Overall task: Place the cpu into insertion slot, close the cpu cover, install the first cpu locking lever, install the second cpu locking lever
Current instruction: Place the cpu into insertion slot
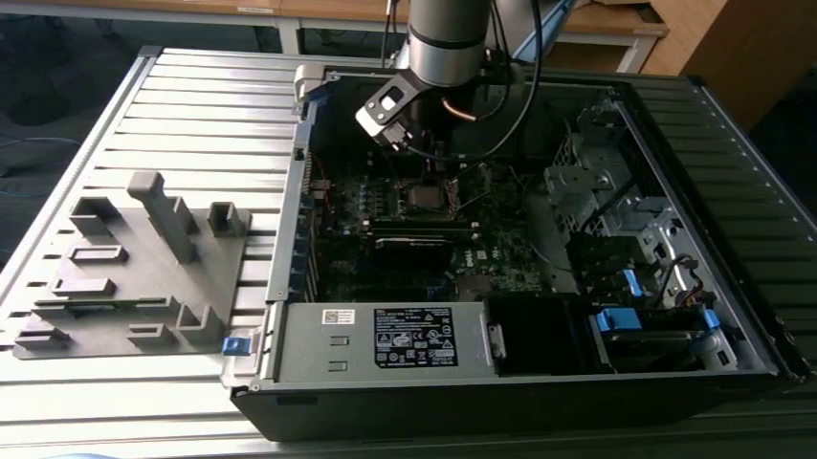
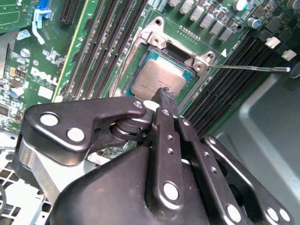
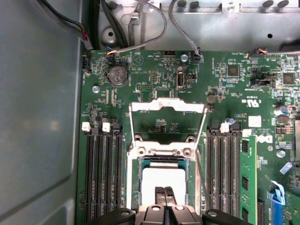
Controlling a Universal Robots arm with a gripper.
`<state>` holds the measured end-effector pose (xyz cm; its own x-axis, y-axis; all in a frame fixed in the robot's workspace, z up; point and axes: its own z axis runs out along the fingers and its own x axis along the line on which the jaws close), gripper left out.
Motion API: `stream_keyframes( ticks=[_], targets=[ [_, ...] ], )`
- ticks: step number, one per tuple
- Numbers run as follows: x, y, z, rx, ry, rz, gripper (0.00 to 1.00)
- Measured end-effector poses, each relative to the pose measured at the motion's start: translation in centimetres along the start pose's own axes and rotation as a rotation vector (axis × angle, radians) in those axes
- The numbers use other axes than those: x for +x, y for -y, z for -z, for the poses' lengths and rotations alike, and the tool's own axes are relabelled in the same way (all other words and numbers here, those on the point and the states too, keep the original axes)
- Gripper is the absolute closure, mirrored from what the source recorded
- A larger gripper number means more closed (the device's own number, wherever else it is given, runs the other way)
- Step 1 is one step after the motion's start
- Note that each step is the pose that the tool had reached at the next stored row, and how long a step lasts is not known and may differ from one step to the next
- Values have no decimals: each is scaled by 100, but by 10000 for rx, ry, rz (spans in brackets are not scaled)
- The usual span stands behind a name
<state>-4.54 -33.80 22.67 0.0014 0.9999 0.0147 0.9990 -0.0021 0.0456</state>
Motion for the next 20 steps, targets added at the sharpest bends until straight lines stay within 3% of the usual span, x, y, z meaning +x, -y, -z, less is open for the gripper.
stream_keyframes(
  ticks=[9,20],
  targets=[
    [-1,3,-58,-1,1,0,89],
    [-17,-27,-62,21,0,0,89]
  ],
)
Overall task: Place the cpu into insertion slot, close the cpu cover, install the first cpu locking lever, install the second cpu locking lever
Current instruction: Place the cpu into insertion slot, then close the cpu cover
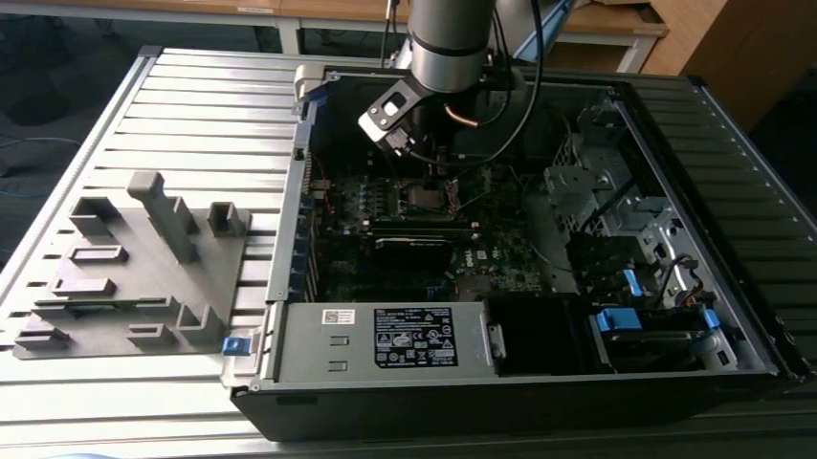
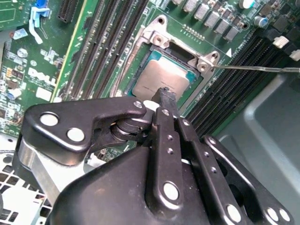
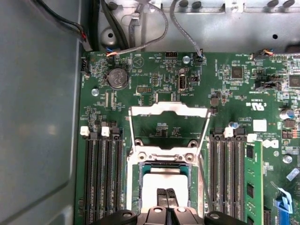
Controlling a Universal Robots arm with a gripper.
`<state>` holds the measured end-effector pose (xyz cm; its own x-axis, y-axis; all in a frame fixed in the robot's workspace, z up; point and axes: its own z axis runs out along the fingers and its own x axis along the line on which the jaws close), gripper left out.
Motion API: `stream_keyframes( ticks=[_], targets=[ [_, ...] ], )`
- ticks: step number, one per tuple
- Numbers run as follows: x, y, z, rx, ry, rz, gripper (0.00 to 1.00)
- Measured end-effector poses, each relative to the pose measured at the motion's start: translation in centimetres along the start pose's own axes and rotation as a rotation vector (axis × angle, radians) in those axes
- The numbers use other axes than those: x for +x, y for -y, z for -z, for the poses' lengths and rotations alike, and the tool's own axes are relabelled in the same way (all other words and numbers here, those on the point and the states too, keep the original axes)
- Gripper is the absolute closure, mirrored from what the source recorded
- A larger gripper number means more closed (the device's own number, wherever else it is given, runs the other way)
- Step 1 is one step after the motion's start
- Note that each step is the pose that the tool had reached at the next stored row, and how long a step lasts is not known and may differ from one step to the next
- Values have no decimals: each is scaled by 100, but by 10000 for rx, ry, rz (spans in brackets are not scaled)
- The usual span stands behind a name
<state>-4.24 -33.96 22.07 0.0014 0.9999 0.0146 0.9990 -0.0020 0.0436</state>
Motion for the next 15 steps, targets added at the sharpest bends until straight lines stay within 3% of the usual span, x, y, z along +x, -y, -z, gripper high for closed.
stream_keyframes(
  ticks=[15],
  targets=[
    [-34,0,0,-1,-1,-1,89]
  ],
)
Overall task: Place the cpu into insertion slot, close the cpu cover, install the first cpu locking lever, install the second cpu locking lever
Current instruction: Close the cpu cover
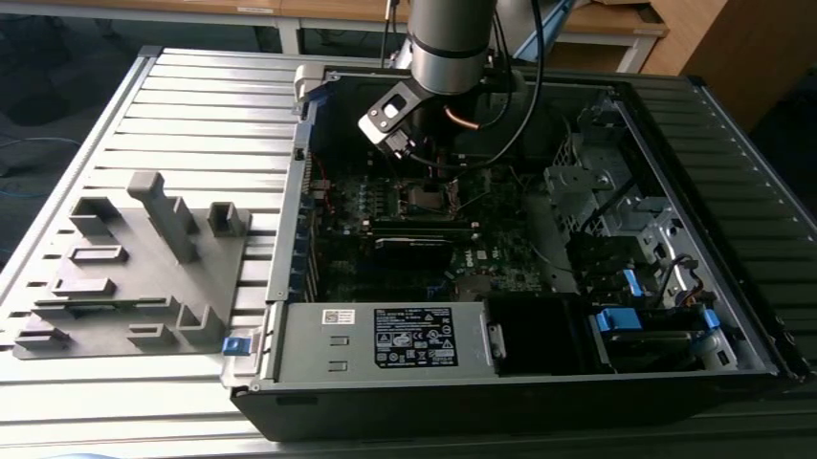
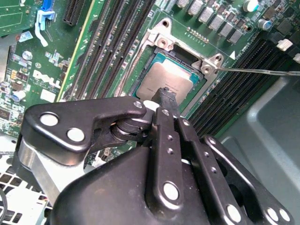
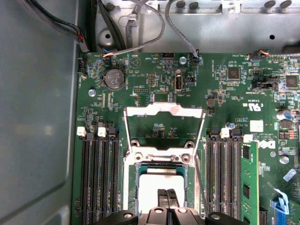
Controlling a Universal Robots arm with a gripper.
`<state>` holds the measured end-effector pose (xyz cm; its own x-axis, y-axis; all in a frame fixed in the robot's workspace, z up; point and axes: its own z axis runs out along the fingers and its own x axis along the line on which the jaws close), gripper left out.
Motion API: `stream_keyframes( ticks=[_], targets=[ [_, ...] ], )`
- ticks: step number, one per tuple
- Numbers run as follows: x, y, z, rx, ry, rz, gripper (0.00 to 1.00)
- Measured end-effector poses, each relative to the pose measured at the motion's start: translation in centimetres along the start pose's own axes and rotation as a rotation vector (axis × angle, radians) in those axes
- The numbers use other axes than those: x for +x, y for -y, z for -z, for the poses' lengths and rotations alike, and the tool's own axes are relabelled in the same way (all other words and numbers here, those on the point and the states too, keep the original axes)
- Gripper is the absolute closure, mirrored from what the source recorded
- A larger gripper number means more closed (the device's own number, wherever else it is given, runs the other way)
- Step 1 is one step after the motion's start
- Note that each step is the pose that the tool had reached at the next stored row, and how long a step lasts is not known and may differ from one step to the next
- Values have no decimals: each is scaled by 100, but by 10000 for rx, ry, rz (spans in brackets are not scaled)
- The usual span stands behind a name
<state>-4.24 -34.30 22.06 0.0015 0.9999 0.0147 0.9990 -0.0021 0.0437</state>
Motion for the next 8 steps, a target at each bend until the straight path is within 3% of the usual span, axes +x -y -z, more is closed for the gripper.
stream_keyframes(
  ticks=[4,8],
  targets=[
    [0,-1,26,0,1,0,89],
    [1,-4,102,-1,-1,0,89]
  ],
)
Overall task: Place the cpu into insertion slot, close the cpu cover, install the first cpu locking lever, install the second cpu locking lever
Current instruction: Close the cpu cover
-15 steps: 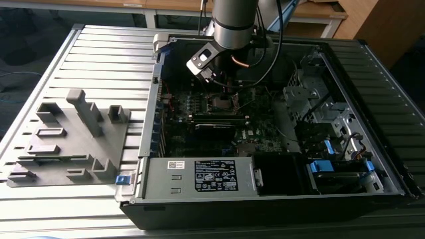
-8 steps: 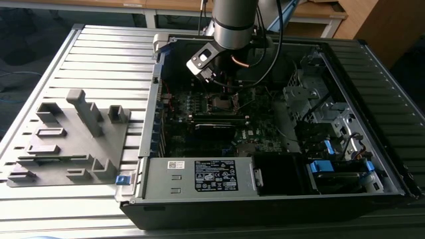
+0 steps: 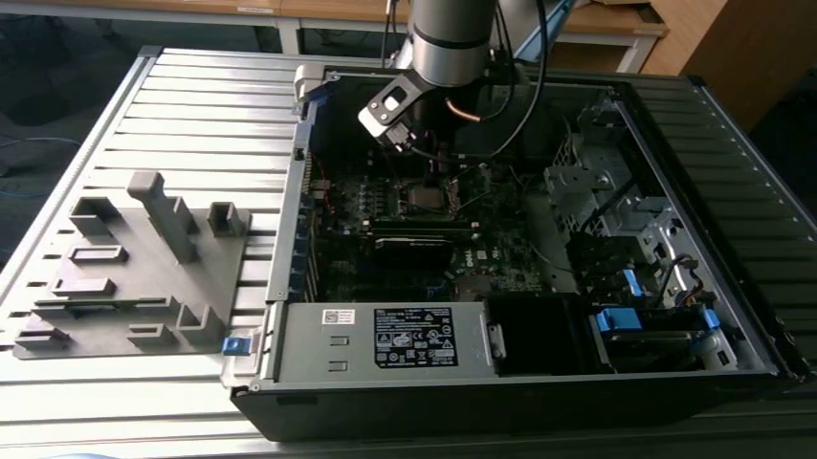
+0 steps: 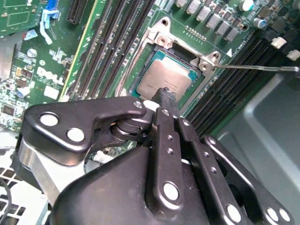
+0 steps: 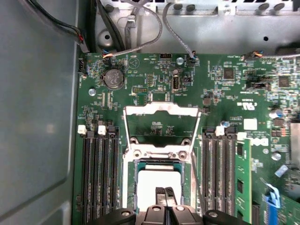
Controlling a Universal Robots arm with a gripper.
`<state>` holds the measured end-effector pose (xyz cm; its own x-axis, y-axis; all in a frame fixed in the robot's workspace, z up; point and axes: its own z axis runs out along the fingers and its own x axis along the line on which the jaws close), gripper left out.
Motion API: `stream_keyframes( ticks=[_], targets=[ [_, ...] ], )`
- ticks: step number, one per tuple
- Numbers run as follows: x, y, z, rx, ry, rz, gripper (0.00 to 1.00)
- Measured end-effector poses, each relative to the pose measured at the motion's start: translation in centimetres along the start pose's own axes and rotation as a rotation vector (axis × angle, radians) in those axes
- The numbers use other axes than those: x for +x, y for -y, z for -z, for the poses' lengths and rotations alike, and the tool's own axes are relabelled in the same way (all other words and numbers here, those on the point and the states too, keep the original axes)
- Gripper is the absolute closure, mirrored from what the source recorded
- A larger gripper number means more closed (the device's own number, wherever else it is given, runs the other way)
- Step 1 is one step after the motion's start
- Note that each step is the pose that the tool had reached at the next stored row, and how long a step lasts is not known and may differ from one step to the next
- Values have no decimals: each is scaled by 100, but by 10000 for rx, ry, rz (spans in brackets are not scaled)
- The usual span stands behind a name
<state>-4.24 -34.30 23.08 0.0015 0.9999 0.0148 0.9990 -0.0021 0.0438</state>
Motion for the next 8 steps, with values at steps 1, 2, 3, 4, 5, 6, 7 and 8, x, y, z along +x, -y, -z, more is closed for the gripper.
stream_keyframes(
  ticks=[1,2,3,4,5,6,7,8],
  targets=[
    [0,-1,23,1,1,0,89],
    [1,-2,47,1,2,0,89],
    [1,-3,72,1,1,0,89],
    [1,-4,99,1,1,-1,89],
    [2,-5,123,0,0,0,89],
    [2,-6,143,0,0,-1,89],
    [2,-7,162,0,0,0,89],
    [3,-8,184,1,1,0,89]
  ],
)
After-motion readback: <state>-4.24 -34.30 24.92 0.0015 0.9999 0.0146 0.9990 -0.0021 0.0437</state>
